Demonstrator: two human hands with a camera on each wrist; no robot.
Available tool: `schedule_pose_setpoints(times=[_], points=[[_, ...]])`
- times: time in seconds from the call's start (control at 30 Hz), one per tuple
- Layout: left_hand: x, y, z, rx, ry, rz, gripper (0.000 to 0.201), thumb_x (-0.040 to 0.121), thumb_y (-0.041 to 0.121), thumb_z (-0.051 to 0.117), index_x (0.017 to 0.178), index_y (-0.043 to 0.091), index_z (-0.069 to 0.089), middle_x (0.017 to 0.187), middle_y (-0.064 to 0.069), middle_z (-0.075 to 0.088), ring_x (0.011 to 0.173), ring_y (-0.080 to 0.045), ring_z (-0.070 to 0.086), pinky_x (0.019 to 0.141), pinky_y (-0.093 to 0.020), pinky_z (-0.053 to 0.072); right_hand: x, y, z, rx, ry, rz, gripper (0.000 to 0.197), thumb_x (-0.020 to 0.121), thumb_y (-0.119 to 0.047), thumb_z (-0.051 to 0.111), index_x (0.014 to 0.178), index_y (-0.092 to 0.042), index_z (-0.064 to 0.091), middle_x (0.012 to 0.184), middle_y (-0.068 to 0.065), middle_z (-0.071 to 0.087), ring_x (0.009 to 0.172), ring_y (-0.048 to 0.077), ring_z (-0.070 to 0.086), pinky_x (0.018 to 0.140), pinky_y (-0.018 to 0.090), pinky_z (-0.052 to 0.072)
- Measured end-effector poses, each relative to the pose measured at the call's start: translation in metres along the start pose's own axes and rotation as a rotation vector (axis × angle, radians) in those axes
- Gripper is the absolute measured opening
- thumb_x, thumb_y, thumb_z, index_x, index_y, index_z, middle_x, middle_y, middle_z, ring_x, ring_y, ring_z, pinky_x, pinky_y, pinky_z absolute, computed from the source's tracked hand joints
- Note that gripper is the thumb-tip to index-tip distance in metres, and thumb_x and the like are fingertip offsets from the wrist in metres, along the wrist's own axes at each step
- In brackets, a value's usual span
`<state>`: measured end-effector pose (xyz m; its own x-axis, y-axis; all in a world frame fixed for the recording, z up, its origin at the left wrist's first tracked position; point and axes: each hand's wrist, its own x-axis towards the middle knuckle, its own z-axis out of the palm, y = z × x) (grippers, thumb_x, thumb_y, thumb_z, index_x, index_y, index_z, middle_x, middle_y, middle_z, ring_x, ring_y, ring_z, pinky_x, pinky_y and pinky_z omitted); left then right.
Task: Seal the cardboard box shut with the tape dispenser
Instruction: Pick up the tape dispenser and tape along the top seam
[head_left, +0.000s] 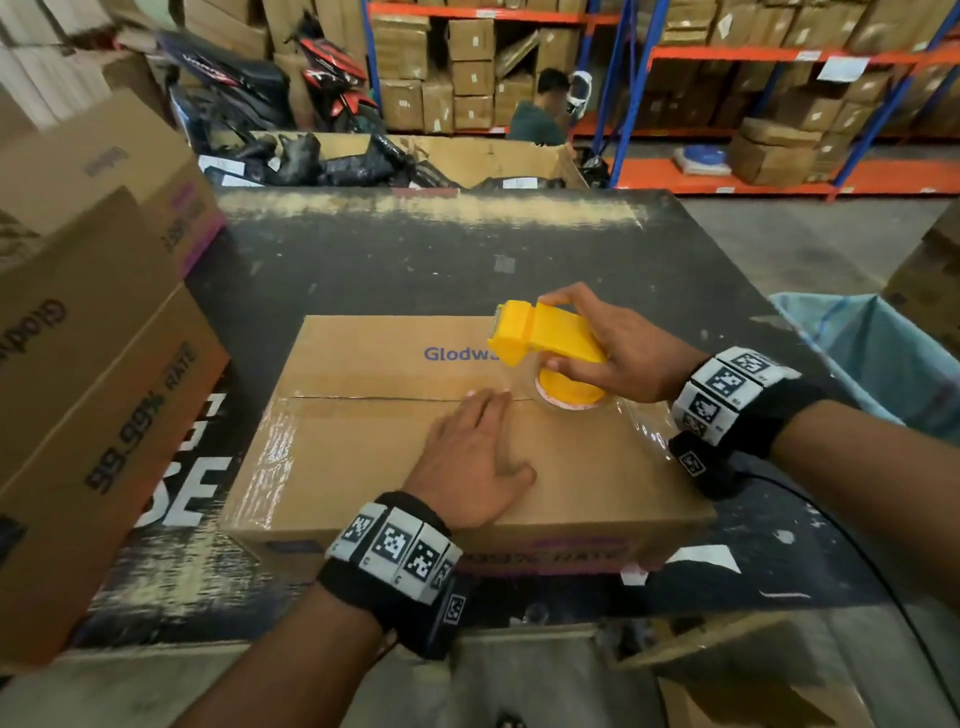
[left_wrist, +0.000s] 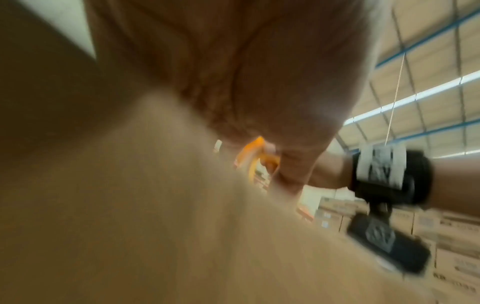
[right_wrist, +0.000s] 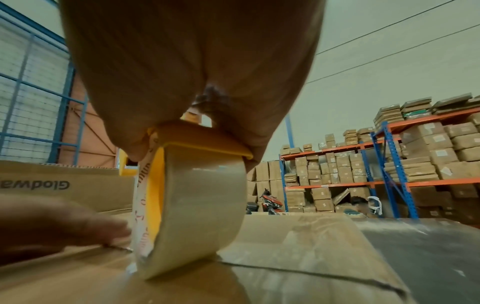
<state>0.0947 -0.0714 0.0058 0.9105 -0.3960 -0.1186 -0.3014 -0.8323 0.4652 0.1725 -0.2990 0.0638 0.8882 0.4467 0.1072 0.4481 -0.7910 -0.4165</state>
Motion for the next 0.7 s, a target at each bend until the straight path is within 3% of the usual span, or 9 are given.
schedule_pose_setpoints(times=[0.13, 0.2, 0.3, 0.47, 0.57, 0.63, 0.7], points=[[-0.026, -0.061, -0.059, 0.124, 0.078, -0.098, 0.085, 0.083, 0.067, 0.037, 0.159, 0.033, 0.019, 0.171, 0.007, 0.013, 0.158, -0.018, 0.01, 0.126, -0.054, 0.013, -0.002, 0.009, 0.001, 0.003, 0.011, -0.006, 0.063, 0.088, -0.058, 0.058, 0.14, -0.035, 0.03, 0.105, 0.0, 0.06, 0.08, 0.016, 0.061, 0.072, 0.036, 0.046], [-0.036, -0.095, -0.079, 0.198, 0.018, -0.165, 0.089, 0.083, 0.076, 0.031, 0.16, 0.035, 0.013, 0.172, 0.009, 0.008, 0.159, -0.018, 0.005, 0.126, -0.057, 0.01, -0.001, 0.01, 0.001, 0.006, 0.0, -0.024, 0.065, 0.086, -0.063, 0.055, 0.139, -0.036, 0.029, 0.109, 0.002, 0.061, 0.08, 0.017, 0.062, 0.07, 0.04, 0.049], [-0.043, -0.125, -0.077, 0.264, -0.142, -0.17, 0.095, 0.081, 0.086, 0.016, 0.161, 0.037, -0.001, 0.171, 0.012, -0.007, 0.158, -0.013, -0.006, 0.127, -0.055, 0.005, 0.005, 0.004, -0.006, 0.028, -0.057, -0.05, 0.071, 0.079, -0.071, 0.051, 0.138, -0.037, 0.03, 0.116, 0.004, 0.062, 0.086, 0.023, 0.065, 0.073, 0.048, 0.054], [-0.044, -0.13, -0.068, 0.264, -0.109, -0.172, 0.096, 0.077, 0.088, 0.009, 0.16, 0.041, -0.004, 0.17, 0.016, -0.01, 0.157, -0.008, -0.011, 0.128, -0.052, 0.002, 0.046, -0.037, -0.006, 0.082, -0.134, -0.215, 0.064, 0.086, -0.057, 0.059, 0.139, -0.034, 0.032, 0.114, 0.001, 0.066, 0.092, 0.02, 0.065, 0.076, 0.044, 0.054], [-0.043, -0.127, -0.074, 0.238, -0.083, -0.192, 0.085, 0.086, 0.081, 0.032, 0.159, 0.044, 0.009, 0.171, 0.019, 0.001, 0.157, -0.008, 0.0, 0.125, -0.051, 0.007, 0.085, -0.076, 0.014, 0.139, -0.136, -0.324, 0.061, 0.09, -0.05, 0.062, 0.139, -0.03, 0.032, 0.11, -0.004, 0.066, 0.089, 0.015, 0.064, 0.074, 0.036, 0.052], [-0.041, -0.131, -0.082, 0.116, -0.059, -0.185, 0.079, 0.083, 0.074, 0.047, 0.154, 0.045, 0.025, 0.166, 0.019, 0.023, 0.154, -0.01, 0.019, 0.123, -0.054, 0.019, 0.105, -0.099, 0.032, 0.168, -0.136, -0.382, 0.06, 0.09, -0.05, 0.062, 0.138, -0.028, 0.033, 0.112, -0.003, 0.065, 0.089, 0.017, 0.064, 0.074, 0.036, 0.05], [-0.042, -0.142, -0.092, -0.168, 0.008, -0.206, 0.068, 0.078, 0.06, 0.059, 0.141, 0.038, 0.043, 0.146, 0.015, 0.052, 0.139, -0.011, 0.046, 0.116, -0.053, 0.035, 0.116, -0.115, 0.049, 0.188, -0.158, -0.409, 0.061, 0.089, -0.049, 0.063, 0.137, -0.027, 0.033, 0.116, -0.005, 0.062, 0.09, 0.018, 0.063, 0.076, 0.037, 0.05]])
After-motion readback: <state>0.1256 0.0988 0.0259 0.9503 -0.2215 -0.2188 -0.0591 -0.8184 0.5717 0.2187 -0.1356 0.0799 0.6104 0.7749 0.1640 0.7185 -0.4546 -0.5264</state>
